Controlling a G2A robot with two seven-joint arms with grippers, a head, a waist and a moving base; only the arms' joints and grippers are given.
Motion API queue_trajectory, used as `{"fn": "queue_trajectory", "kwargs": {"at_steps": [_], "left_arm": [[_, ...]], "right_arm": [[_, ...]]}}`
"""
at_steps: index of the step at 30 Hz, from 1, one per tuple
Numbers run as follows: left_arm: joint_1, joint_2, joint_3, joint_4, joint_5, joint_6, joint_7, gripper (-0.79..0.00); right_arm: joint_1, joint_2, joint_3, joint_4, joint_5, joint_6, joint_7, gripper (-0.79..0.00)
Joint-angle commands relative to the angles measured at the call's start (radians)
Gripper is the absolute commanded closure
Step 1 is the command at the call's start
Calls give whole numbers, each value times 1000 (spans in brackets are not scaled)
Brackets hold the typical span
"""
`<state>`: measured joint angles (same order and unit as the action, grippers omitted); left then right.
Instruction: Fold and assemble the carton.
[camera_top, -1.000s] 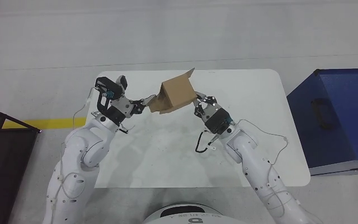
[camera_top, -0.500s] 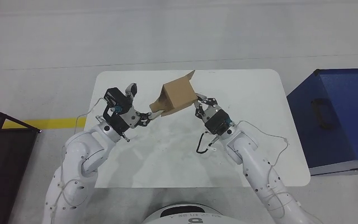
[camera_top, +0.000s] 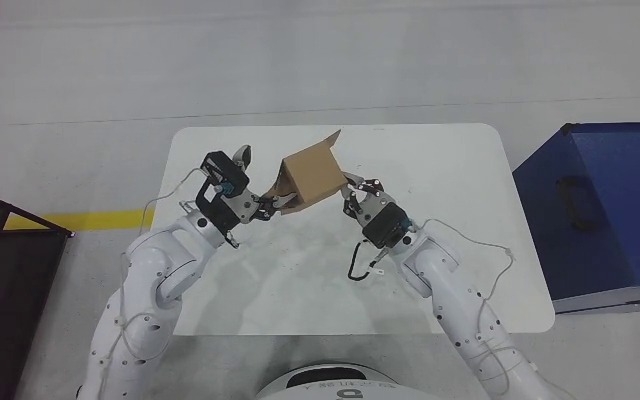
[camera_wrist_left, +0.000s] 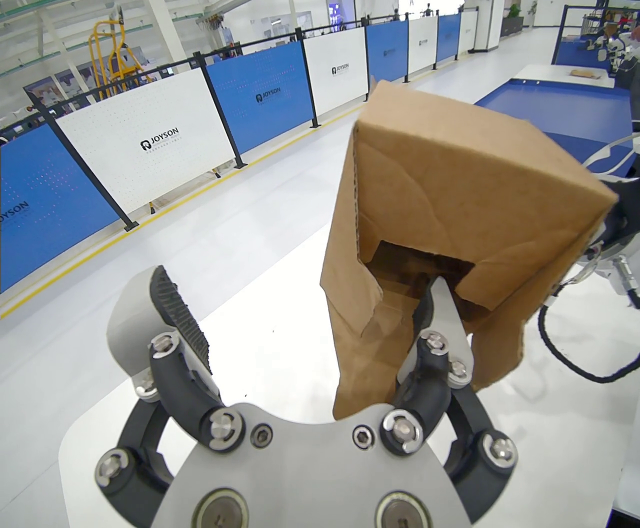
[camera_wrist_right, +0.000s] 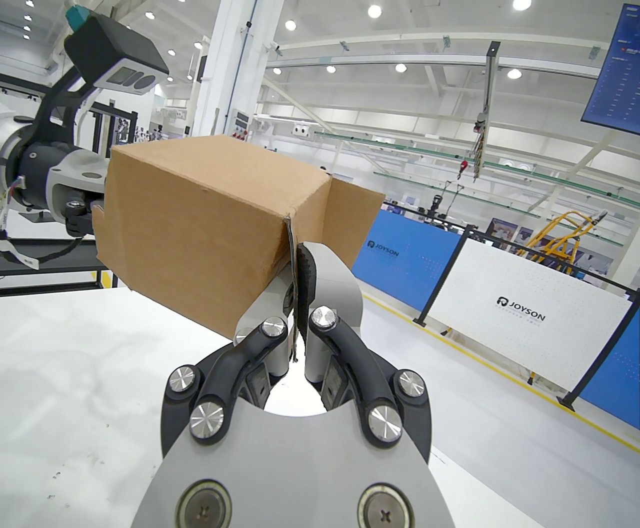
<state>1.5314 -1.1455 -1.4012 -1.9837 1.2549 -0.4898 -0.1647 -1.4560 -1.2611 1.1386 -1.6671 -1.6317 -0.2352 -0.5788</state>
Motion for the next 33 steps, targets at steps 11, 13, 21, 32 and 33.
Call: {"fn": "queue_trajectory", "kwargs": {"at_steps": [11, 13, 21, 32, 33], "left_arm": [[75, 15, -80, -26, 36, -56, 91, -785], [83, 17, -84, -36, 54, -75, 97, -785], [84, 17, -45, -32, 75, -67, 104, -785], [65, 13, -21, -20, 19, 1, 41, -785], [66, 13, -22, -21, 13, 0, 41, -785]], "right_arm": [[-5, 2, 29, 18, 41, 24, 34, 0], [-1, 1, 23, 20, 40, 23, 38, 0], [9, -3, -8, 10, 26, 18, 53, 0], [-8, -1, -20, -16, 5, 12, 56, 0], [-9, 0, -20, -17, 5, 11, 56, 0]]}}
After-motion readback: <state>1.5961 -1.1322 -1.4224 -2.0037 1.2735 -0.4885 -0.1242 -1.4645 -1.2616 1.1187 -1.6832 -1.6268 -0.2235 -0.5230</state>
